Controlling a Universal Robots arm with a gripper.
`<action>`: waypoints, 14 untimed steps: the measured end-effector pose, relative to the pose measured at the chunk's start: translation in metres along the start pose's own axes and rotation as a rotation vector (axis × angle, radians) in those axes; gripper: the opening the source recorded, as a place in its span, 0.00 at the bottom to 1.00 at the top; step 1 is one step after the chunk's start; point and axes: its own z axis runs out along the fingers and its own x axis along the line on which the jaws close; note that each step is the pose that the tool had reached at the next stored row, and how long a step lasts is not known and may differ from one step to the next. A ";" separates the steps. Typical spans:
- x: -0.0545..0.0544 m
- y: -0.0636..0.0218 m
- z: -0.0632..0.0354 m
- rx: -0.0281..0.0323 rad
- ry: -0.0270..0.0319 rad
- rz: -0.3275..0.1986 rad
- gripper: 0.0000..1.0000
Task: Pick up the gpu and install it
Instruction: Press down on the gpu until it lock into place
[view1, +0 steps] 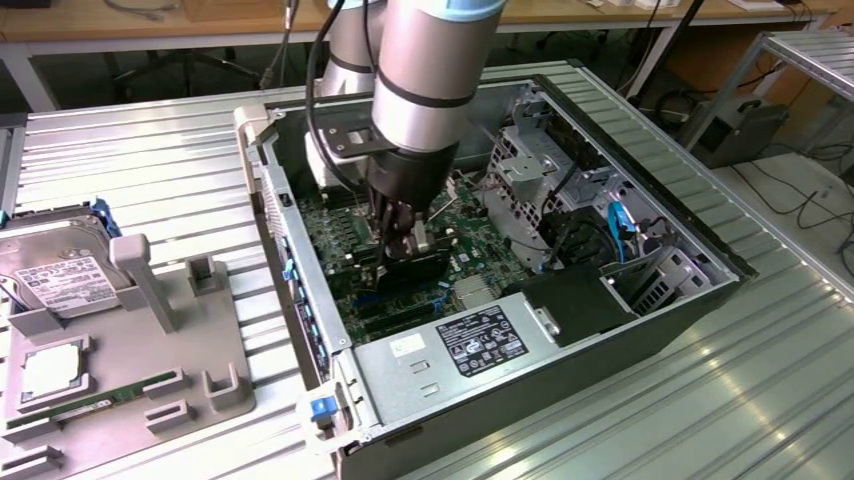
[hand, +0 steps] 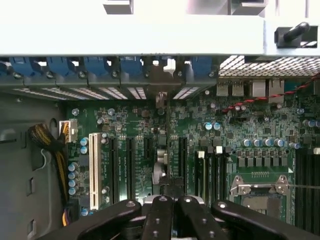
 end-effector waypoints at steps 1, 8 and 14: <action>0.000 0.0000 0.0013 0.0012 -0.0017 0.000 0.11; 0.000 0.0011 -0.0094 0.0011 -0.0010 0.000 0.11; -0.001 0.0019 -0.0318 0.0010 -0.0009 0.000 0.11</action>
